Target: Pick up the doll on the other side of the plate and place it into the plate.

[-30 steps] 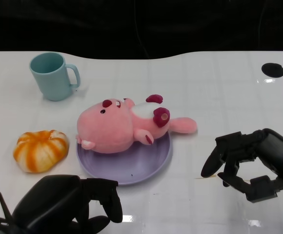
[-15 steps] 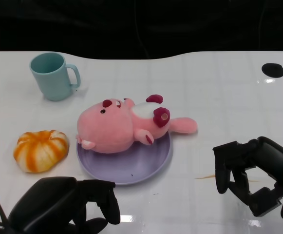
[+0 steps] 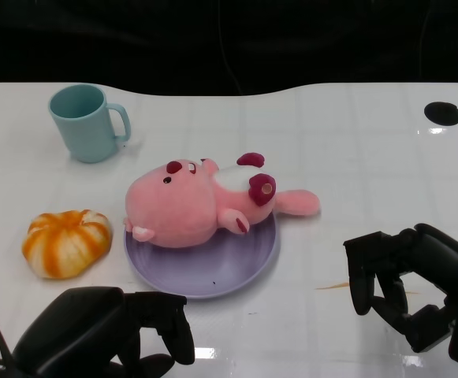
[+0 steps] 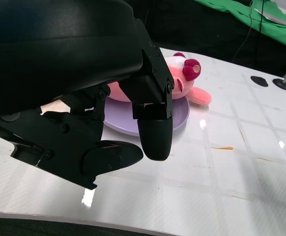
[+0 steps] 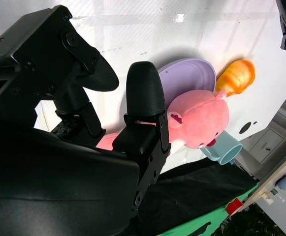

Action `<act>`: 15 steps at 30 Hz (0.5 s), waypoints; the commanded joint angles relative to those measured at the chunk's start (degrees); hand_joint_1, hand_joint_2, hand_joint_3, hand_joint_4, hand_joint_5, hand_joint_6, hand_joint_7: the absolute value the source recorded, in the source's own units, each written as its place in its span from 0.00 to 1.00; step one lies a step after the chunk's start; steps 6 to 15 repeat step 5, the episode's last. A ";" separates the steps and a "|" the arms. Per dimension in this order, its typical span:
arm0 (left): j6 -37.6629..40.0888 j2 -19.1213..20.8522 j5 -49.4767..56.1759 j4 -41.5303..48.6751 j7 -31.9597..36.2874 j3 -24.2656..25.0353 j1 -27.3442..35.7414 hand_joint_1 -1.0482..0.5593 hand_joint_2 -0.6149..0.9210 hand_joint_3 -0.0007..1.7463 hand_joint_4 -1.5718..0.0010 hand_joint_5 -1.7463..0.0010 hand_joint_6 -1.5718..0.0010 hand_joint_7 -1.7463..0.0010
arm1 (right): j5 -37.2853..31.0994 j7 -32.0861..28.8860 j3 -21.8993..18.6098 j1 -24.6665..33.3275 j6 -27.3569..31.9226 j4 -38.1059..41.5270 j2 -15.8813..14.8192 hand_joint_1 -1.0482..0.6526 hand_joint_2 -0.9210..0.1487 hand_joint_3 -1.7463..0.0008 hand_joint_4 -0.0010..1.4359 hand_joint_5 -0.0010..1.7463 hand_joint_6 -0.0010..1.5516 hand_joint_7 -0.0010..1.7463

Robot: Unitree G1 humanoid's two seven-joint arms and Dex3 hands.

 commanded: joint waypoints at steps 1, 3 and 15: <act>-0.21 0.79 0.01 0.07 -0.02 0.48 0.14 0.52 0.88 0.37 0.55 0.19 0.51 0.39 | -0.51 0.30 -0.10 -0.22 0.10 -0.95 -1.44 0.59 0.60 0.17 0.64 1.00 0.49 0.89; -0.51 0.90 -0.07 0.23 0.09 0.55 0.12 0.52 0.87 0.37 0.55 0.18 0.51 0.39 | -0.65 0.39 -0.01 -0.32 0.12 -0.99 -1.58 0.59 0.60 0.17 0.64 1.00 0.49 0.89; -0.77 0.87 -0.30 0.40 0.29 0.64 0.12 0.52 0.88 0.37 0.55 0.18 0.51 0.39 | -0.71 0.47 0.06 -0.44 0.25 -1.07 -1.70 0.60 0.60 0.17 0.64 1.00 0.50 0.88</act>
